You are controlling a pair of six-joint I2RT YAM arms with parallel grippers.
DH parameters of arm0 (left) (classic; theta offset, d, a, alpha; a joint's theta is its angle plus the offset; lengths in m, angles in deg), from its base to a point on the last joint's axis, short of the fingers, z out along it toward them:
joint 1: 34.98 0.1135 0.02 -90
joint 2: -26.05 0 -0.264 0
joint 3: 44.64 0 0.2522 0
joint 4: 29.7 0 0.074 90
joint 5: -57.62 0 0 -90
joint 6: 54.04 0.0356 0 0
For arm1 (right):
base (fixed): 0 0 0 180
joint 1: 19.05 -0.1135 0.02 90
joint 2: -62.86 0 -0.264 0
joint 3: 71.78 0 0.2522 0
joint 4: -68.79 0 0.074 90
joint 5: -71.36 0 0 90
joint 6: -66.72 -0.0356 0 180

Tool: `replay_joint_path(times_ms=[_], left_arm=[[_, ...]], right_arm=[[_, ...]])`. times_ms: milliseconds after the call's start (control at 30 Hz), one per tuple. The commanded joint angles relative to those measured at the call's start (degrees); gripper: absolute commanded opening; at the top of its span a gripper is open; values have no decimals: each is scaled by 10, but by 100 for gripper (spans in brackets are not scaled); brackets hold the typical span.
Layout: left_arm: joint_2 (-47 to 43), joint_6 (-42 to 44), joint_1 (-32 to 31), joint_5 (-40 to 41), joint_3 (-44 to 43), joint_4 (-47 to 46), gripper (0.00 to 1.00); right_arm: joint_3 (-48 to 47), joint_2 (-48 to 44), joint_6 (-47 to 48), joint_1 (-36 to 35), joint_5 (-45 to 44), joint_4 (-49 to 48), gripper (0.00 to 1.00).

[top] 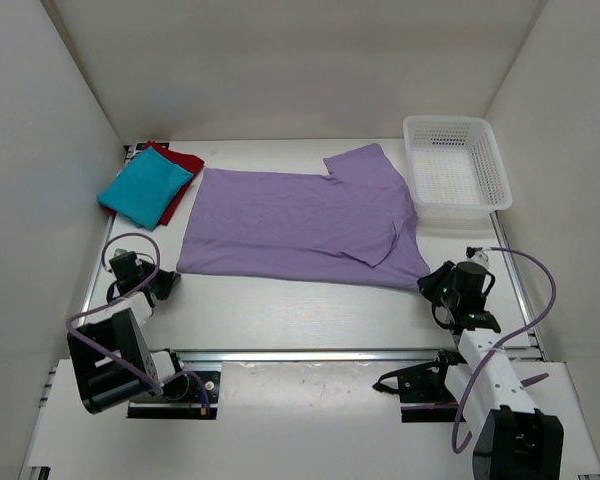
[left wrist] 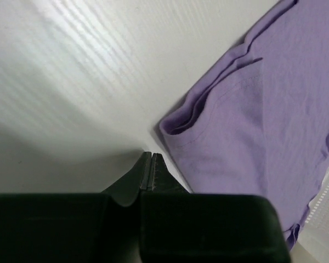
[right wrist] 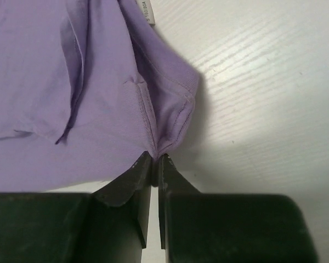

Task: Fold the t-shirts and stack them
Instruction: Fold the flattened tshirt in 1/3 of the way

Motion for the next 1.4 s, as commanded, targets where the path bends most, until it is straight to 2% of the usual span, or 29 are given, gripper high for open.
replay_joint_path(times_ms=[0, 67, 133, 167, 233, 300, 367, 400, 467, 500, 567, 600, 633, 667, 733, 800, 900, 1033, 1133, 1367], left_arm=[[-42, 37, 18, 6, 16, 71, 0], [-87, 49, 27, 24, 35, 109, 0], [-132, 63, 34, 14, 48, 141, 0], [-154, 59, 30, 26, 48, 148, 0], [-189, 66, 14, 16, 37, 157, 11], [-201, 63, -30, 32, 9, 156, 17], [-197, 49, -83, 28, -25, 132, 11], [-188, 41, -95, 11, -29, 115, 12], [-161, 39, -171, 14, -45, 74, 11], [-139, 43, -199, 37, -59, 70, 10], [-108, 43, -297, 81, -88, 52, 10], [-89, 38, -313, 85, -92, 25, 10], [-67, 33, -339, 84, -97, 16, 9], [-45, 30, -361, 79, -104, -4, 9], [-2, 23, -385, 70, -117, -26, 9], [36, 19, -400, 51, -133, -55, 8], [100, 3, -406, 18, -145, -89, 7], [135, -9, -396, 6, -141, -125, 6], [132, -17, -385, 12, -101, -150, 5], [111, -18, -349, -2, -35, -174, 6]], right_arm=[[20, -33, -9, 9, -3, 64, 0], [16, -60, -32, -16, -21, 81, 2], [16, -83, -40, -22, -39, 103, 9], [16, -97, -40, -22, -46, 103, 20], [-1, -102, -25, -7, -42, 104, 41], [-33, -95, -4, -3, -43, 110, 48], [-66, -86, 7, -23, -39, 112, 49], [-72, -82, 15, -28, -31, 108, 52], [-85, -56, 27, -51, -11, 87, 50], [-95, -35, 26, -67, -12, 80, 41], [-98, 20, 35, -122, -2, 22, 14], [-101, 39, 37, -151, -3, 12, 5], [-109, 75, 43, -161, 2, -11, 0], [-115, 114, 48, -176, 13, -43, 0], [-131, 165, 42, -182, 26, -69, 10], [-147, 216, 42, -191, 34, -103, 27], [-149, 256, 26, -189, 32, -134, 35], [-130, 294, 10, -171, 51, -188, 34], [-129, 304, 0, -172, 35, -201, 31], [-155, 352, 2, -163, 46, -187, 31]])
